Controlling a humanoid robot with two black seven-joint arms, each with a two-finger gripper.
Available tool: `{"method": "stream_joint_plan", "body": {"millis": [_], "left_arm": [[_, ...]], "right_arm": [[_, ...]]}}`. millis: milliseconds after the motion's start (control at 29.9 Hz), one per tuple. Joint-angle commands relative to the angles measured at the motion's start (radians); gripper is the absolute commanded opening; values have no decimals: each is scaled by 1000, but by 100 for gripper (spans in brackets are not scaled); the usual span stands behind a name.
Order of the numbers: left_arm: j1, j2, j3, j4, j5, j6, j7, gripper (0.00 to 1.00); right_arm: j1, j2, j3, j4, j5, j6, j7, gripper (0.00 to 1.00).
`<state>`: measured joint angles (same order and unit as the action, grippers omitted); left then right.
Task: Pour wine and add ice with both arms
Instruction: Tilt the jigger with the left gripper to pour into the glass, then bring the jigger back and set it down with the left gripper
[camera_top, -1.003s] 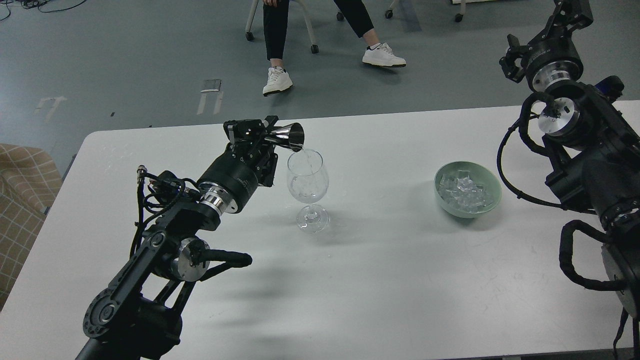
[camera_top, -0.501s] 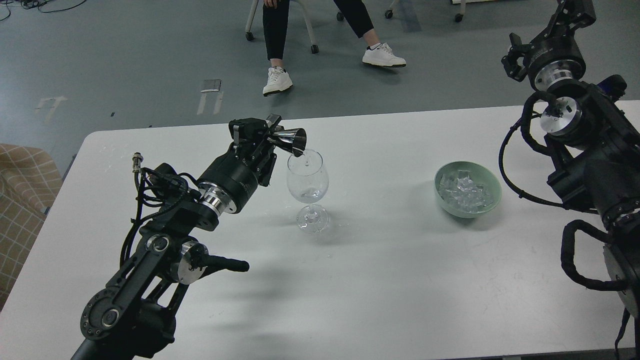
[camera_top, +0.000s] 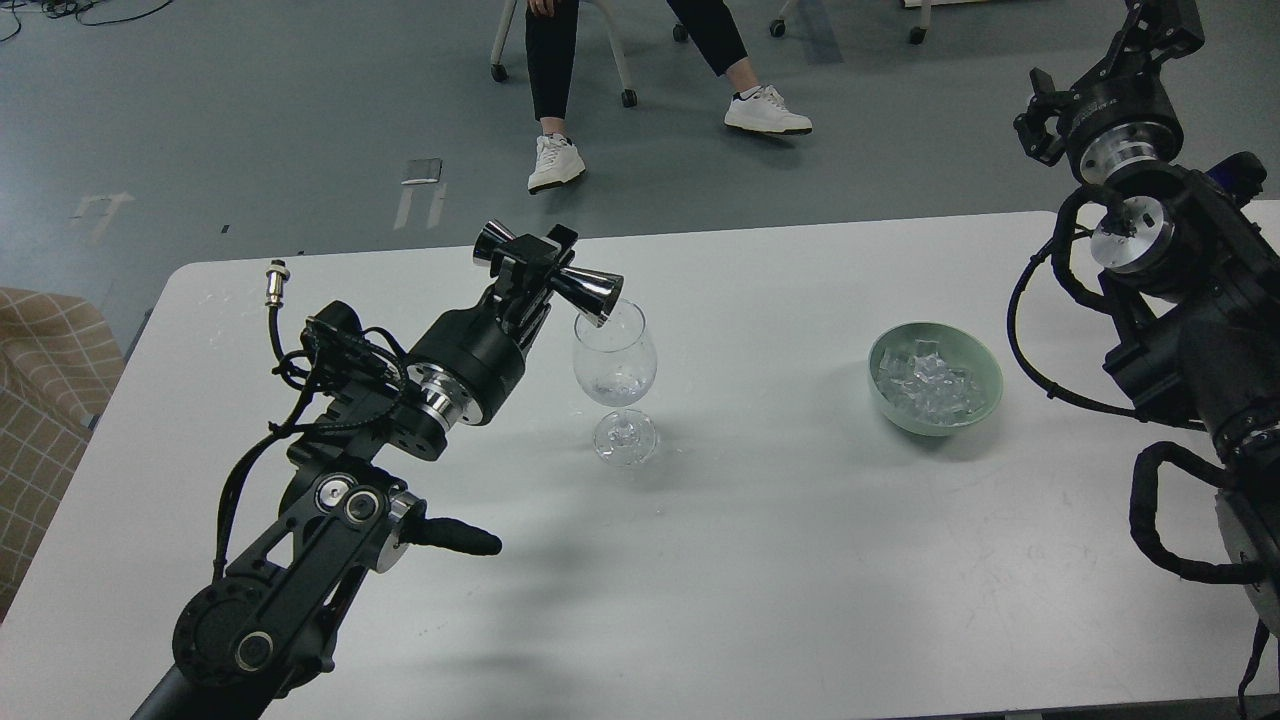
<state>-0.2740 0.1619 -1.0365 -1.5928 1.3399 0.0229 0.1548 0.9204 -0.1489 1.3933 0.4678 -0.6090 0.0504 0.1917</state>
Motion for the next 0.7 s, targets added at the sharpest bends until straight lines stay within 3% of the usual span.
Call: {"method": "stream_joint_plan", "body": {"millis": [0, 668], "left_arm": [[-27, 7, 4, -1, 15, 0, 3, 0], [-17, 36, -25, -21, -57, 9, 3, 0]], "right_arm": [[-2, 0, 0, 5, 0, 0, 0, 100], [-11, -11, 1, 5, 0, 0, 0, 100]]}}
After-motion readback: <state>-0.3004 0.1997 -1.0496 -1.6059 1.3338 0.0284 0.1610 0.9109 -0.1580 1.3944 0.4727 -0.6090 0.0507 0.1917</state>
